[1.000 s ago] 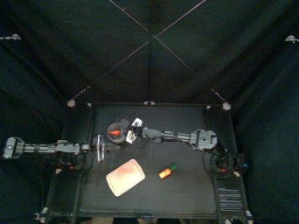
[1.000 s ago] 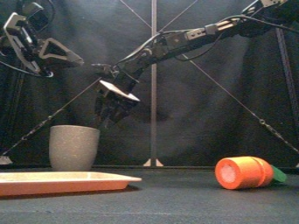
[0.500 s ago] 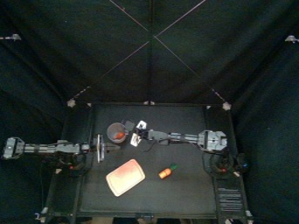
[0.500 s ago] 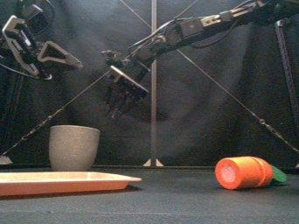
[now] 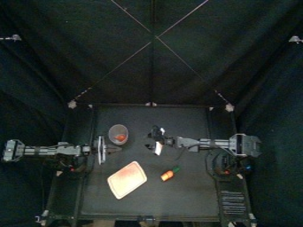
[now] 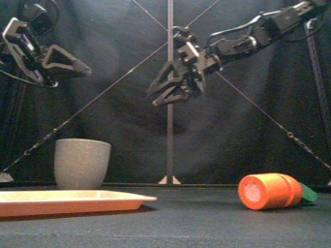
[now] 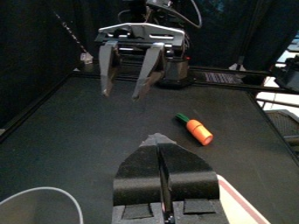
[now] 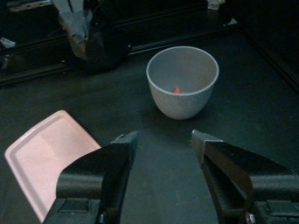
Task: Pick the drumstick then place it in the grey bowl
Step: Drop drumstick in the grey bowl and return to neutral
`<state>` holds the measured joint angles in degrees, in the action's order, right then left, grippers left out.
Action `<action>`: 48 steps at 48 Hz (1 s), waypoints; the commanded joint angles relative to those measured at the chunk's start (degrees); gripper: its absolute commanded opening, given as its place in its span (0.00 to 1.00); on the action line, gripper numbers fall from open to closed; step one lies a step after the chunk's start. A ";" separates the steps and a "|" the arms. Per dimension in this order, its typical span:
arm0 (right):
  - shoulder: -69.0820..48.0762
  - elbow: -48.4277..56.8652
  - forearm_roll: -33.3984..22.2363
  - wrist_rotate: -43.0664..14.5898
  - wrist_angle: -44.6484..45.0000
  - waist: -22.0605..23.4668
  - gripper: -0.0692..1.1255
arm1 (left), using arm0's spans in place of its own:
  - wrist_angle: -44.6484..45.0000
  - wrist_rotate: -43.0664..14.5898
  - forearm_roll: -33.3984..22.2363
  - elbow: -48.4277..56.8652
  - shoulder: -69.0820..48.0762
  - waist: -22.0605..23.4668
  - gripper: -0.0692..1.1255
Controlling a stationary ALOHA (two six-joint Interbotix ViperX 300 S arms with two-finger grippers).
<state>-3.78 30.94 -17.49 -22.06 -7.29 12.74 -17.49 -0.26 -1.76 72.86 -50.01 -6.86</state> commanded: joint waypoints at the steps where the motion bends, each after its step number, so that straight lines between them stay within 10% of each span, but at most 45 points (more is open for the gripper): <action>1: -7.03 5.80 -0.18 0.53 -6.94 0.97 0.79 | -1.05 -0.09 0.53 -0.97 -0.09 -0.35 0.04; 48: -17.58 21.62 0.79 0.09 -19.34 3.08 0.80 | -7.91 0.09 -2.29 1.41 -0.18 -1.93 0.04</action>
<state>-19.95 52.91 -16.88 -21.97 -26.19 15.56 -23.99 -0.09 -3.16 74.53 -50.19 -8.53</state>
